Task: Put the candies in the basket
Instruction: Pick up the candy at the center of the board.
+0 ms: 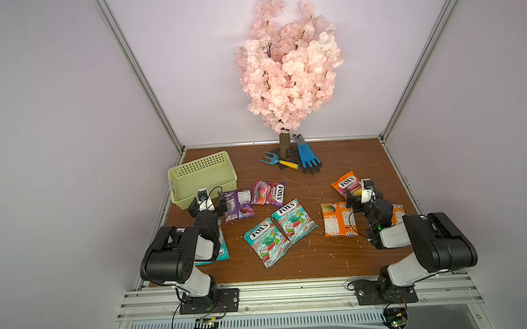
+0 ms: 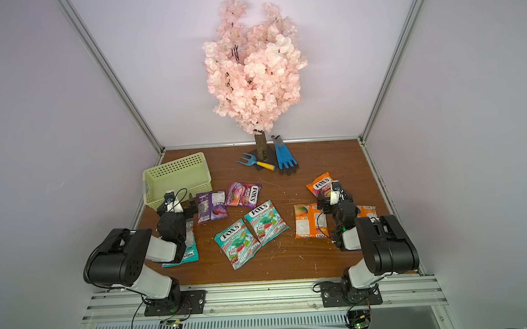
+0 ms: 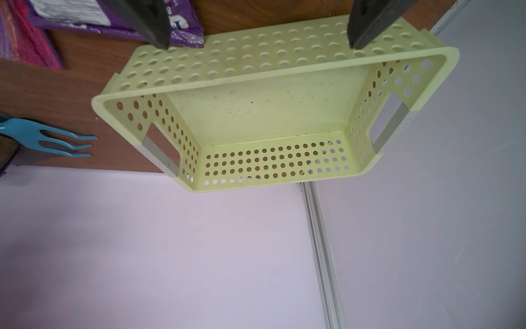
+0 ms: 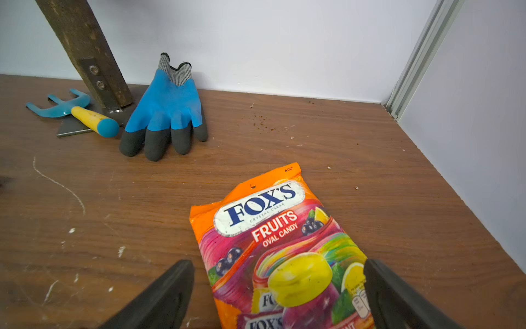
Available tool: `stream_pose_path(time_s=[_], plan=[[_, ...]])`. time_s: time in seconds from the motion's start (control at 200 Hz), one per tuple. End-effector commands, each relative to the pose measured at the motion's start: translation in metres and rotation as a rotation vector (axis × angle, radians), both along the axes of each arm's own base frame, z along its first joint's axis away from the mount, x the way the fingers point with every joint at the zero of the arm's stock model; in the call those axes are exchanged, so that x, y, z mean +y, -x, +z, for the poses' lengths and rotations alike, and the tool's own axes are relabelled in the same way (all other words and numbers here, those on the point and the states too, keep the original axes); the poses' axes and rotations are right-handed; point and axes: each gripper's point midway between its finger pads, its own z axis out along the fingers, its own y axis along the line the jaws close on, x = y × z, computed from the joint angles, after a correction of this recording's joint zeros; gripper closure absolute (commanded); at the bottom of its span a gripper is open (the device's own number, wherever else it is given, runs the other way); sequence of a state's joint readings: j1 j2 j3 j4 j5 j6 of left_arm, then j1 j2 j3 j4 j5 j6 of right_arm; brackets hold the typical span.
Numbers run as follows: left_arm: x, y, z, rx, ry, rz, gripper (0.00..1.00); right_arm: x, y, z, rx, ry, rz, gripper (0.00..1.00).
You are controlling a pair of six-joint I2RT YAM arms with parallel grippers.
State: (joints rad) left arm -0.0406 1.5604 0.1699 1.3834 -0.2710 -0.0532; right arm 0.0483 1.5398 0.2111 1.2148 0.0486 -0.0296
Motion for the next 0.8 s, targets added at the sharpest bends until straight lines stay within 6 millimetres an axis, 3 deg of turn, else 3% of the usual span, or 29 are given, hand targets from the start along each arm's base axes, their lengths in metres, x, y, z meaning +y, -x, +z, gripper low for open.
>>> stream_pose_path(time_s=[0.0, 0.561, 0.791], plan=[[-0.001, -0.001, 0.004, -0.011, -0.005, 0.001, 0.0, -0.003, -0.008, 0.024, -0.078, -0.009, -0.018, 0.01], [-0.001, 0.0, 0.004, -0.011, -0.004, 0.002, 0.0, -0.004, -0.007, 0.024, -0.081, -0.008, -0.019, 0.01], [-0.005, 0.011, 0.023, -0.043, -0.061, 0.067, 0.0, 0.018, -0.015, 0.059, -0.041, -0.017, 0.1, 0.01]])
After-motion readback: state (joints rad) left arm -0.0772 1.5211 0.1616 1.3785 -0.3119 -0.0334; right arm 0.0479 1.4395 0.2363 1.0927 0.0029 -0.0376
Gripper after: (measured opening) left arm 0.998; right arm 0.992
